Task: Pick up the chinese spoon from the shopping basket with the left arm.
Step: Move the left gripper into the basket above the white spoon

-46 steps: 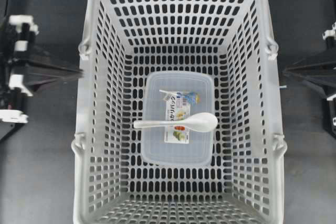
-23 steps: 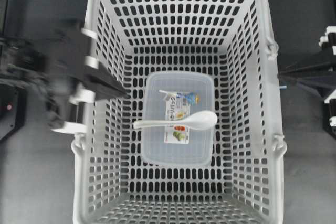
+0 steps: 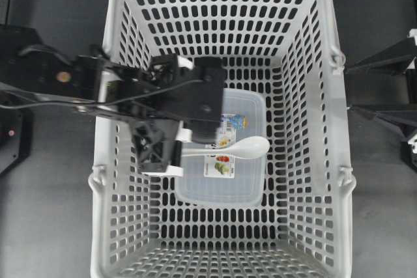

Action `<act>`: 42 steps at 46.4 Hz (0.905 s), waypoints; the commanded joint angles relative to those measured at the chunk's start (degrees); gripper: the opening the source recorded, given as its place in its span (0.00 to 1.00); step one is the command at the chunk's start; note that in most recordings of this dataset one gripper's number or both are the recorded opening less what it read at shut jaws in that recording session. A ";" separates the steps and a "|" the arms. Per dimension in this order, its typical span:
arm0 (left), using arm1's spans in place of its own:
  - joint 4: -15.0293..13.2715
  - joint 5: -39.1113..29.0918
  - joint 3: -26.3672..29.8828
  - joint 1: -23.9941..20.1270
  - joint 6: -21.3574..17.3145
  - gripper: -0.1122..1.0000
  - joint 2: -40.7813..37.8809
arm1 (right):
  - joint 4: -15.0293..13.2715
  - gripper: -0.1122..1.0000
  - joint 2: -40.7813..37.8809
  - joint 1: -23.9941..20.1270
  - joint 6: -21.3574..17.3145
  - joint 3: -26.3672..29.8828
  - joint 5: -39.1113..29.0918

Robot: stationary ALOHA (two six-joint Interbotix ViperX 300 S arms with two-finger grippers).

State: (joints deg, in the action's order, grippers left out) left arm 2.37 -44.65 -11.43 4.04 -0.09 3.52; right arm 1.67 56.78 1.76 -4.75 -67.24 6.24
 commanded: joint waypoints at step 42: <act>0.26 -0.18 2.37 1.14 1.23 0.88 -15.73 | 0.00 0.73 -0.18 1.05 0.18 1.05 0.53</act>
State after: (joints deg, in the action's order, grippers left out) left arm 2.37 -45.18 -8.70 5.36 1.14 -12.13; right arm 1.67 56.87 2.55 -4.57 -67.24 6.24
